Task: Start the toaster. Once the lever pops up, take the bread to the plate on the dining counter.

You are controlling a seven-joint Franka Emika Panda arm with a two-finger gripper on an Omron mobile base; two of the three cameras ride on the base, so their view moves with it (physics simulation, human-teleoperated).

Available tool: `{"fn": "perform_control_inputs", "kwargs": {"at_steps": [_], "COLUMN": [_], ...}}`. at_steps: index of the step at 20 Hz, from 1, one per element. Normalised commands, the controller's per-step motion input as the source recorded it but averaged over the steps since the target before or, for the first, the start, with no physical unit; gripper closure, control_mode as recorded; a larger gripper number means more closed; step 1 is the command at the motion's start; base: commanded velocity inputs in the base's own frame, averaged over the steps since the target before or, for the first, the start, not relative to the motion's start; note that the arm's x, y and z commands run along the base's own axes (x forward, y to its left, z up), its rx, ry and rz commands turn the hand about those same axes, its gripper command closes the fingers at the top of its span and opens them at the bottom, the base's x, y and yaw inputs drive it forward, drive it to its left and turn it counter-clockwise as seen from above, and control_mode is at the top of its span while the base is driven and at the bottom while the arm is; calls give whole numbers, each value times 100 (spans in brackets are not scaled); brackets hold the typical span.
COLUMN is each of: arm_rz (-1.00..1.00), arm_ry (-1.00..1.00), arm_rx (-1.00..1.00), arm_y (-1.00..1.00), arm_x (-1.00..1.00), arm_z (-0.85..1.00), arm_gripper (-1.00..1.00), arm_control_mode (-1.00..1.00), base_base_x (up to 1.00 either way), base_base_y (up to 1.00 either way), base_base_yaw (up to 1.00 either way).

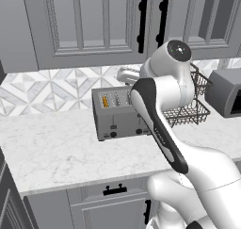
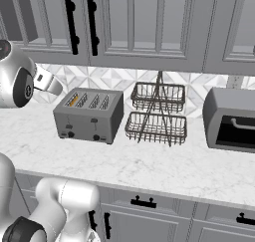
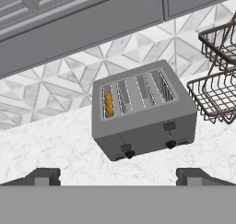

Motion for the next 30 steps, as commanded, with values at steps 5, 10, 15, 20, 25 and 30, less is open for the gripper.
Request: {"fn": "perform_control_inputs", "kwargs": {"at_steps": [5,10,15,20,25,30], "arm_rz": [0,0,0,0,0,0], "arm_ry": [0,0,0,0,0,0], "arm_rx": [0,0,0,0,0,0], "arm_y": [0,0,0,0,0,0], "arm_x": [0,0,0,0,0,0], "arm_z": [0,0,0,0,0,0], "arm_gripper": [-100,-100,-100,-100,-100,-100], "arm_control_mode": [-100,-100,-100,-100,-100,-100], "base_base_x": [0,0,0,0,0,0], "base_base_y": [0,0,0,0,0,0], "base_base_yaw": [0,0,0,0,0,0]}}
